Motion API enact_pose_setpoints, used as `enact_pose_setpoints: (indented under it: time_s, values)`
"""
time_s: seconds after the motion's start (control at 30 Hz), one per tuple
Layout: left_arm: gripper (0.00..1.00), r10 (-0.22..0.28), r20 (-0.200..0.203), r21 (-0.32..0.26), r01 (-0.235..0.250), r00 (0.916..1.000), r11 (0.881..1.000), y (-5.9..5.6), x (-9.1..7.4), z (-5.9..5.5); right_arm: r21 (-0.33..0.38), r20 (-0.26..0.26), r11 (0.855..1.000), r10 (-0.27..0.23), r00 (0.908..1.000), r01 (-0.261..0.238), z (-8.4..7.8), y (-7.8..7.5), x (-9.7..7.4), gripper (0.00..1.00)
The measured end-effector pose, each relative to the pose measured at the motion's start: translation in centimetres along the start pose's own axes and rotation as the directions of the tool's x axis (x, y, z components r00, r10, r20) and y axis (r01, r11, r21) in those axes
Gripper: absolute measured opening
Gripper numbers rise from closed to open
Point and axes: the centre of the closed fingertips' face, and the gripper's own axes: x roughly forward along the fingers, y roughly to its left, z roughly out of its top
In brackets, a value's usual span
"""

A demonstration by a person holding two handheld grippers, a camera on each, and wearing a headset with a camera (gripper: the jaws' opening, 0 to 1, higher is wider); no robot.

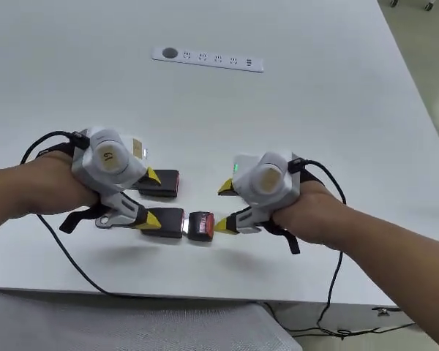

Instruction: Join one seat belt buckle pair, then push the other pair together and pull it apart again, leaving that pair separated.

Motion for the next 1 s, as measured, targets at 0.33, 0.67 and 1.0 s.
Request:
enact_pose_setpoints:
  time_s: [0.33,0.67,1.0]
  values:
    - [0.5,0.021,0.006,0.012,-0.021,0.9998,1.0,2.3,0.0,0.9,0.023,-0.008,0.999,-0.041,0.9991,0.041,-1.4,-2.5,-1.1,0.38]
    - [0.5,0.019,-0.014,0.029,-0.018,0.9997,0.999,4.5,0.7,-0.1,0.032,-0.045,0.996,-0.077,0.996,0.078,-3.5,-5.3,-1.9,0.37]
    - [0.49,0.008,-0.048,0.028,-0.007,0.9988,1.0,5.1,1.5,-1.3,0.025,-0.095,0.997,-0.076,0.9926,0.079,-6.6,-6.7,-2.2,0.37]
